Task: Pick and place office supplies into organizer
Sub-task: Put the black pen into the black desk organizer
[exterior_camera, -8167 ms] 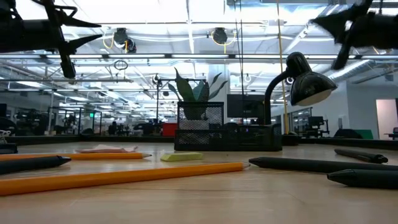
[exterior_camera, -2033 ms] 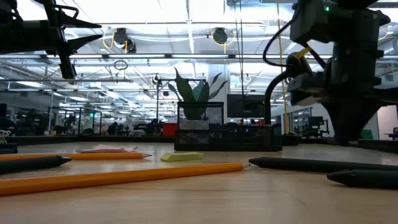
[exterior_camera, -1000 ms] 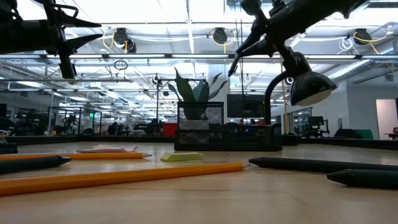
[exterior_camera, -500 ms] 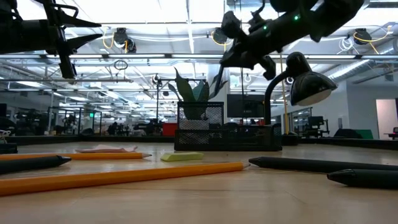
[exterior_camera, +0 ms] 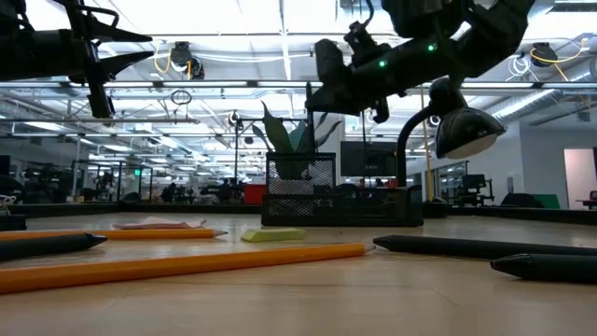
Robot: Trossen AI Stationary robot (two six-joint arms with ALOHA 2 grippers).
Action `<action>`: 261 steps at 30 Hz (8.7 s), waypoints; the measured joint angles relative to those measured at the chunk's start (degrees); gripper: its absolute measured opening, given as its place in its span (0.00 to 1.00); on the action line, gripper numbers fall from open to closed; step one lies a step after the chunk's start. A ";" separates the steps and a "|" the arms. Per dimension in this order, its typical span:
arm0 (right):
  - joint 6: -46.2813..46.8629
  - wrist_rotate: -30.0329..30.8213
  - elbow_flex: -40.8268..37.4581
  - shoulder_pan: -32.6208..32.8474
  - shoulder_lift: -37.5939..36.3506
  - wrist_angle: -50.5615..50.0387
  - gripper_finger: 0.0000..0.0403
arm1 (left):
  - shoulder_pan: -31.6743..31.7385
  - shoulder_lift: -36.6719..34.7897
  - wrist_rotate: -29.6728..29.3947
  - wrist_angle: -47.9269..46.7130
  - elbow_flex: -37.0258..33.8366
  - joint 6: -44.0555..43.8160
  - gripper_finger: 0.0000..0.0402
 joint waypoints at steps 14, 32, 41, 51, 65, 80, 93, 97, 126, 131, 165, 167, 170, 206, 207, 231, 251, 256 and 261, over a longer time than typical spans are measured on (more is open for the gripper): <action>-2.74 -1.39 2.80 -0.93 5.89 0.17 0.05 | 0.02 0.00 -0.01 0.02 0.00 -0.22 0.21; -1.76 -1.21 2.80 -2.09 5.89 -1.06 0.11 | 0.00 0.00 0.32 -0.85 0.00 -0.33 0.21; -2.60 -0.86 2.80 -2.70 5.89 -0.60 0.28 | 0.00 0.00 0.36 -1.05 0.00 -0.25 0.21; -2.63 0.44 2.78 -2.28 5.26 5.11 0.46 | 0.00 0.00 0.41 -1.22 0.00 -0.19 0.21; 17.74 -10.24 5.62 -0.43 1.98 17.87 0.46 | 0.02 0.00 2.90 -1.22 0.00 -0.62 0.21; 33.40 -26.83 19.05 8.34 -6.53 -31.01 0.39 | 0.20 0.00 2.37 -0.71 -0.04 -0.34 0.21; 57.00 -41.10 24.63 21.71 -9.80 -72.59 0.35 | 0.20 -0.02 2.42 -1.07 -0.04 -0.08 0.21; 60.05 -41.73 24.35 25.23 -8.61 -80.73 0.33 | 0.20 -0.02 2.45 -1.07 -0.04 1.15 0.21; 68.04 -40.09 19.28 32.34 5.70 -72.20 0.31 | 0.17 -0.01 7.51 -1.40 -0.02 3.00 0.21; 66.09 -40.10 19.28 32.34 5.72 -72.32 0.31 | 0.17 0.00 7.51 -2.43 -0.02 3.01 0.21; 55.18 -38.41 22.19 32.68 12.95 -74.45 0.14 | 0.17 -0.02 7.47 -2.05 -0.02 -0.24 0.21; 54.88 -38.00 22.16 32.51 12.95 -74.72 0.09 | 0.17 -0.02 7.44 -2.05 -0.02 -0.26 0.21; 55.16 -36.61 22.14 32.23 12.95 -75.13 0.03 | 0.17 -0.02 7.39 -2.08 -0.02 -0.39 0.21; 55.32 -27.75 21.83 24.78 5.52 -61.16 0.04 | 0.17 0.00 8.40 -2.67 -0.01 -0.20 0.21; 56.31 -26.89 21.79 24.79 5.52 -58.10 0.05 | 0.17 0.00 8.40 -2.65 0.00 -0.20 0.21; 43.70 -34.18 33.62 20.08 4.47 -62.06 0.16 | 0.17 0.00 6.70 -4.33 0.00 1.44 0.21; 48.51 -34.62 34.12 27.59 12.02 -79.90 0.34 | 0.18 0.00 6.90 -6.05 0.00 1.47 0.21; 50.38 -32.70 34.12 28.58 13.32 -84.18 0.34 | 0.18 0.00 8.45 -6.52 0.00 1.94 0.21; 47.81 -31.63 34.12 27.73 14.07 -82.92 0.33 | 0.20 0.00 10.12 -7.52 0.00 2.12 0.21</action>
